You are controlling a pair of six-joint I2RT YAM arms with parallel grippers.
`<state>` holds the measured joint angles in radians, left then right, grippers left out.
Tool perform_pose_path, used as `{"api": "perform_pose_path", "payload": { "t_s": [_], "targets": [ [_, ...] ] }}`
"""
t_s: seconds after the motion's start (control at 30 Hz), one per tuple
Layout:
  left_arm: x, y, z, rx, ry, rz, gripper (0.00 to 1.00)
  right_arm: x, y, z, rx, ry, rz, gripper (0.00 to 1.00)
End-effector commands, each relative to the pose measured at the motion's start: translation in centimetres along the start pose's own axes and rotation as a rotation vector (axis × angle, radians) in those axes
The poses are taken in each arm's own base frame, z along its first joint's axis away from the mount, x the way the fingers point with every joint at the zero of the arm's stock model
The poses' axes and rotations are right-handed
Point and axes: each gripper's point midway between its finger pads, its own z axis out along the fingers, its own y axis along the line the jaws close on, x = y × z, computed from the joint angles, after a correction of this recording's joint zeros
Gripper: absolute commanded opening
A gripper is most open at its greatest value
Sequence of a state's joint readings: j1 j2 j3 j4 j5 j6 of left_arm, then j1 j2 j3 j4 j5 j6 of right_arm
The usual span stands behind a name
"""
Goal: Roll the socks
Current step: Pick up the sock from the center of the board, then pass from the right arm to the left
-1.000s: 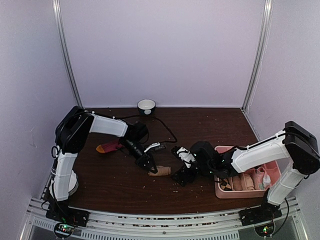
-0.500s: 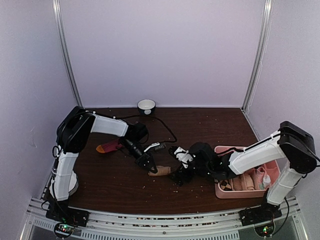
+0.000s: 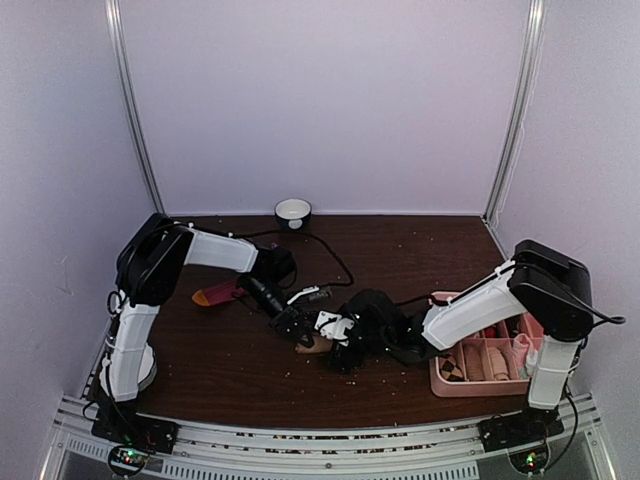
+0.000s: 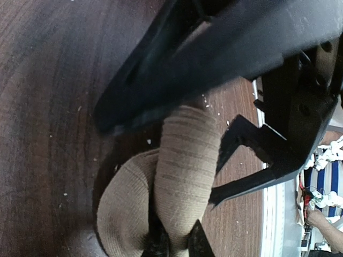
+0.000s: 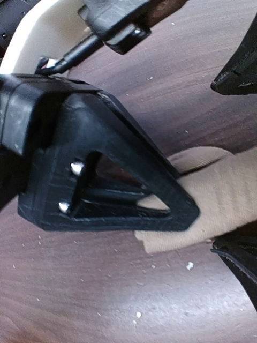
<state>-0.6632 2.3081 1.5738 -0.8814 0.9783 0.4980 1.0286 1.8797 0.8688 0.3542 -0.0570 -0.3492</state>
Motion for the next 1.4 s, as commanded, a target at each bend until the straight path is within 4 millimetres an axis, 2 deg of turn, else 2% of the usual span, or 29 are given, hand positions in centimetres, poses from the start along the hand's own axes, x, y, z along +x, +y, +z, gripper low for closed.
{"api": "perform_pose_path", "payload": {
  "t_s": [0.0, 0.1, 0.2, 0.23, 0.3, 0.43, 0.53, 0.6, 0.67, 0.77, 0.9, 1.0, 1.07, 1.17, 1.27, 1.37],
  "targets": [
    [6.8, 2.7, 2.0, -0.054, 0.215, -0.126, 0.0, 0.0, -0.2, 1.1, 0.02, 0.038, -0.107, 0.84],
    [6.2, 2.0, 1.7, -0.028, 0.199, -0.099, 0.03, 1.1, 1.4, 1.9, -0.08, 0.086, -0.118, 0.62],
    [5.3, 1.1, 0.7, -0.015, 0.161, -0.066, 0.08, 1.6, 3.4, 2.4, -0.215, 0.133, -0.094, 0.3],
    [5.0, 0.8, 0.3, -0.011, 0.149, -0.053, 0.11, 1.8, 4.0, 2.4, -0.258, 0.152, -0.081, 0.16],
    [4.5, 0.4, -0.5, -0.008, 0.132, -0.04, 0.16, 1.7, 4.7, 2.6, -0.307, 0.177, -0.056, 0.02],
    [2.9, -0.6, -2.7, -0.038, 0.077, 0.014, 0.34, 0.2, 4.5, 1.7, -0.309, 0.155, 0.029, 0.0],
    [0.9, -1.4, -6.0, -0.131, 0.009, 0.087, 0.37, -1.8, 3.4, 0.4, -0.272, 0.111, 0.122, 0.0],
    [-0.6, -2.2, -9.0, -0.233, -0.041, 0.148, 0.42, -2.8, 3.0, -0.4, -0.283, 0.102, 0.19, 0.0],
    [-2.1, -4.3, -12.3, -0.348, -0.09, 0.244, 0.46, -4.2, 2.8, -1.4, -0.336, 0.083, 0.275, 0.0],
    [-3.6, -8.6, -16.7, -0.524, -0.133, 0.415, 0.52, -7.0, 2.2, -3.0, -0.38, 0.012, 0.438, 0.0],
    [-3.5, -14.3, -21.1, -0.701, -0.142, 0.55, 0.57, -11.0, 1.8, -5.0, -0.491, -0.044, 0.627, 0.0],
    [-1.9, -17.2, -21.6, -0.72, -0.125, 0.6, 0.58, -14.0, 2.2, -6.5, -0.577, -0.1, 0.709, 0.0],
    [-0.6, -18.5, -20.6, -0.703, -0.092, 0.642, 0.58, -16.3, 2.5, -7.5, -0.622, -0.148, 0.725, 0.0],
    [1.2, -19.4, -19.0, -0.696, -0.032, 0.709, 0.58, -19.0, 3.4, -8.7, -0.692, -0.18, 0.722, 0.0],
    [1.6, -20.0, -18.0, -0.69, -0.02, 0.755, 0.58, -21.4, 4.4, -9.5, -0.758, -0.204, 0.732, 0.0],
    [1.1, -21.1, -17.5, -0.688, -0.037, 0.81, 0.59, -23.0, 5.2, -9.7, -0.797, -0.217, 0.762, 0.0]
  ]
}}
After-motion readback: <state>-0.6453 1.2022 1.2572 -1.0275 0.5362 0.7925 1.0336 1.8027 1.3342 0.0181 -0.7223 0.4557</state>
